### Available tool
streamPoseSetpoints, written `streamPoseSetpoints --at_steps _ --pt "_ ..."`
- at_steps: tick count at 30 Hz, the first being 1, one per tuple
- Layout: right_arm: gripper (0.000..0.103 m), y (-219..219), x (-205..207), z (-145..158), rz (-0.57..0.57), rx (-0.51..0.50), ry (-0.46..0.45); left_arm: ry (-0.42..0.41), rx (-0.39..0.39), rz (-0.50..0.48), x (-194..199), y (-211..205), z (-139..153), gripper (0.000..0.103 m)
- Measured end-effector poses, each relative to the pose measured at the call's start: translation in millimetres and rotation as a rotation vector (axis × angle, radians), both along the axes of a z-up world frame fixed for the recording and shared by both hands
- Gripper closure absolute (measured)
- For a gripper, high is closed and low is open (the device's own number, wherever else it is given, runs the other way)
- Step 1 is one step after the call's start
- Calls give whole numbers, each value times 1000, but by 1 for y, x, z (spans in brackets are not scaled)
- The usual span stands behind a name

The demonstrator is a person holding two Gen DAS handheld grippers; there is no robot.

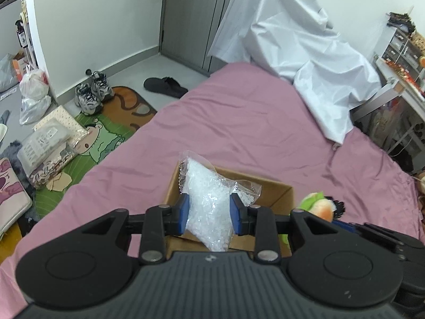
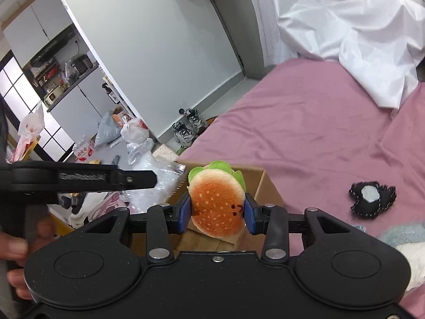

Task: Organize soft objects
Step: 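Open the right gripper over the box while the left gripper releases the bead bag inside, then withdraw both grippers from the box toward the remaining plush items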

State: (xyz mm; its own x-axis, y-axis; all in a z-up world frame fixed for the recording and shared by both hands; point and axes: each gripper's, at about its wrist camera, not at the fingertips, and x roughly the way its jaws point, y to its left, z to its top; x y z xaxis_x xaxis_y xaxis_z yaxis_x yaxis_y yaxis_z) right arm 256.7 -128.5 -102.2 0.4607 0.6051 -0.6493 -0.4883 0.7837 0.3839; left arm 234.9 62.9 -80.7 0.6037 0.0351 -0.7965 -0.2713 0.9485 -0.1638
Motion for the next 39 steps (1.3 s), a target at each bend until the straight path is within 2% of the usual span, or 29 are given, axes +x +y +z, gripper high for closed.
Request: streamPoseSetpoints --at_steps 6,10,18,22,24,25,26,28,31,34,39 --pt "63 1 1 -5 10 -14 0 36 -11 3 15 0 -23 71" --pt "63 5 5 -11 16 -22 -3 33 44 4 21 -7 -28 67" --pt "63 9 9 -15 13 -25 -29 47 35 39 19 -1 -21 50" --pt "62 11 8 -16 24 2 -49 33 40 65 10 5 -13 35" --pt "56 12 6 -15 35 17 -68 28 45 77 4 8 -10 32" --pt "51 12 4 -15 36 19 -78 31 46 80 1 9 -9 31" --pt "42 12 5 -14 33 12 -81 38 43 80 -1 10 -8 30" --pt "35 11 3 -12 16 0 -91 57 39 71 -5 11 -5 27" --pt "30 6 1 -4 -1 2 -90 59 66 84 -15 9 3 22" --pt "20 2 -7 7 -3 1 -116 45 82 91 -26 8 12 18" --pt "18 0 -18 17 5 -4 -126 20 98 99 -41 3 28 12"
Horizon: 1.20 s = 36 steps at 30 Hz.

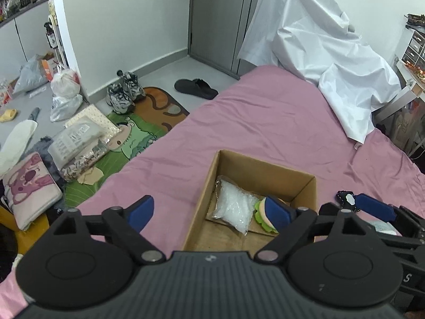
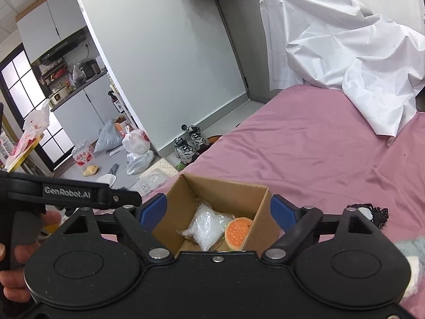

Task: Organize soft objects
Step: 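Withdraw both grippers from the box toward the remaining plush items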

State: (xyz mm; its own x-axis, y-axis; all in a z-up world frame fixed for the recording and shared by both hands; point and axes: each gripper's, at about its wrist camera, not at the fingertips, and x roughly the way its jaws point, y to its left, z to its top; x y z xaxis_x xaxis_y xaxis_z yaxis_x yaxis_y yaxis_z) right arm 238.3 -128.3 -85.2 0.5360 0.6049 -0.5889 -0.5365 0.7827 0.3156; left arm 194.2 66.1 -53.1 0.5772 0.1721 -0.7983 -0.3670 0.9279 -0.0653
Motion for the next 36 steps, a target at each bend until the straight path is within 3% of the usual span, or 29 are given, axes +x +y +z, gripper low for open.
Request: streamPoseSetpoints --at_steps 7,13,22,36 --pt "14 -11 -13 12 -17 -25 -18 -36 14 1 -19 -8 20 0" --pt "3 -28 -25 26 -34 -14 -11 -110 -11 -40 -35 -15 37 0" --pt "2 -57 -33 37 -93 -6 5 -181 -7 -83 -49 -41 57 0" --pt "0 -94 -48 46 -147 11 -8 -141 -14 -94 -64 -68 58 0"
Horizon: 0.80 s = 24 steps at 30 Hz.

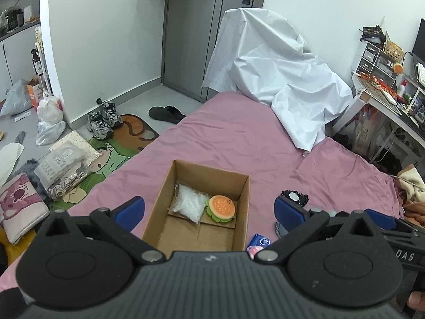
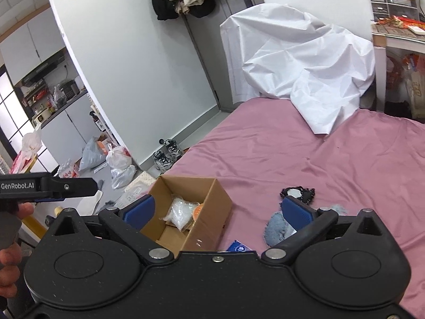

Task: Organize soft objects
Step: 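Withdraw both grippers from the box toward the remaining plush items, then grasp the white cloth bundle on the grey plush with the right gripper while the left approaches the tissue pack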

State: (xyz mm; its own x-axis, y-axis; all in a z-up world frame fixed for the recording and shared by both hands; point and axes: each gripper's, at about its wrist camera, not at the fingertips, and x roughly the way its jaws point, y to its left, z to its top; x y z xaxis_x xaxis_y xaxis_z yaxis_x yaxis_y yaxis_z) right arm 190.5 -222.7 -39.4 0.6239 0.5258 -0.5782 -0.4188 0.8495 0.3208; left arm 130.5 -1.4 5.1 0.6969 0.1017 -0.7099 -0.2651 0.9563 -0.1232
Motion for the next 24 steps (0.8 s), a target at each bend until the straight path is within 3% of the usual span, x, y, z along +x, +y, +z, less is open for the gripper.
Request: streamPoseSetpoints --at_steps 15,24 --pt "0 -52 0 -10 -46 62 57 28 21 -9 -12 -39 -8 0" --pt "0 -90 -1 -20 -151 101 92 15 -1 -49 -9 -61 -13 1"
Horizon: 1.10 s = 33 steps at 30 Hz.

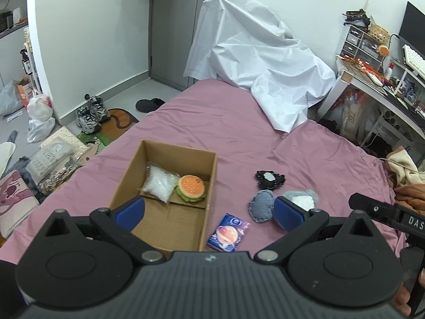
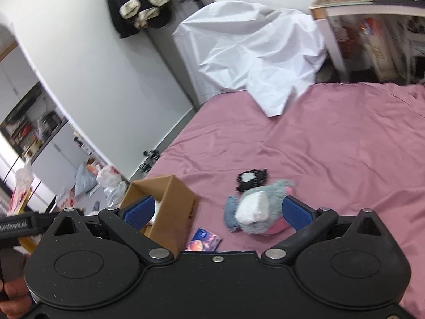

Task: Organize soft objects
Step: 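Grasp the white cloth bundle on the grey plush with the right gripper while the left approaches the tissue pack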

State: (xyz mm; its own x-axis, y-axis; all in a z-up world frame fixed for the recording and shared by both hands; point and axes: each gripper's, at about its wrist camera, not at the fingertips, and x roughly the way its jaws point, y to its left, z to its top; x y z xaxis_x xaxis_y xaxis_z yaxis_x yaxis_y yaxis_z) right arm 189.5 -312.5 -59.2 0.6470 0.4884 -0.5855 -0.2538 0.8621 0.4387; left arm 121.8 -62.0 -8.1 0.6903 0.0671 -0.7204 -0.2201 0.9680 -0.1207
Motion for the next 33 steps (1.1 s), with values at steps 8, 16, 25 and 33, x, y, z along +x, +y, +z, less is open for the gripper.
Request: streamPoseSetpoints --at_steps 8,16,25,33 --pt "2 -18 7 -8 -79 45 37 -18 -33 -28 10 -20 -10 3" --pt "17 -20 17 -20 -80 69 87 22 -59 -43 23 -35 -35 22" --pt "29 -7 27 -32 -42 42 134 76 -64 -74 40 -51 -73 37" --pt "36 9 36 -44 -5 -14 162 126 -1 -102 58 -65 -112 43"
